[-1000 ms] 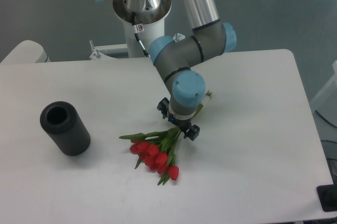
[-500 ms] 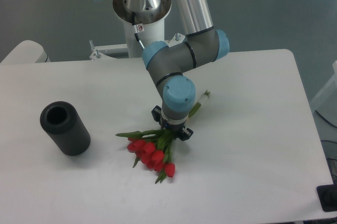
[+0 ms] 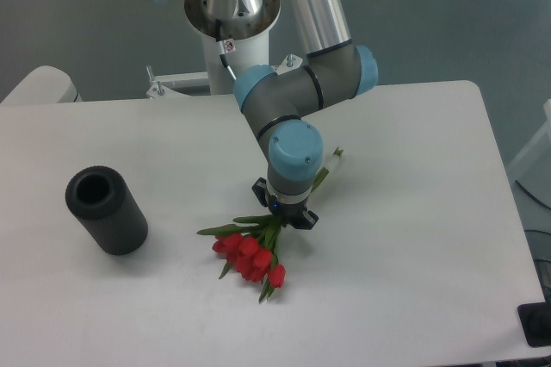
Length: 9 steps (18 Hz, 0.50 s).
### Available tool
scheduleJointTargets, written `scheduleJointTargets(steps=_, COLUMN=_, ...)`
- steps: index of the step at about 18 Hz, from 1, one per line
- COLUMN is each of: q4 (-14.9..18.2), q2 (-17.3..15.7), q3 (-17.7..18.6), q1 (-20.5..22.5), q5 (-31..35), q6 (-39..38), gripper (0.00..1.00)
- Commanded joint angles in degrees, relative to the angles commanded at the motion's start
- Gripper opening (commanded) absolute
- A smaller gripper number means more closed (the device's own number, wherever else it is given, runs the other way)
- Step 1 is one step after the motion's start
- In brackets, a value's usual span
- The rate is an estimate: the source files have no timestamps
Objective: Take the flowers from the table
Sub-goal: 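Close the gripper around the green tulip stems, then lift the grasped tulips up off the table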
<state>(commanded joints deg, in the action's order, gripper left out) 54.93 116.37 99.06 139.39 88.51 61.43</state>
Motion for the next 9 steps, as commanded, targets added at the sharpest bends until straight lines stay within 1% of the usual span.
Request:
scheduleJointTargets(steps=3, q4=0.5, q2=0.1, q3=-2.0, q1=0.1, q5=0.0, q6=0.0, gripper=0.0)
scheduleJointTargets(steps=4, q4=1.2, q2=0.1, q3=-2.8, q1=0.3, q5=0.2, q6=0.1, gripper=0.0)
scheduleJointTargets(steps=6, q4=3.9, q2=0.2, q3=-4.7, q1=0.5, q5=1.2, q6=1.4, gripper=0.0)
scheduleJointTargets(steps=9, q4=8.5, q2=0.8, q3=-8.7, q1=0.7, q5=2.1, q6=3.0, gripper=0.0)
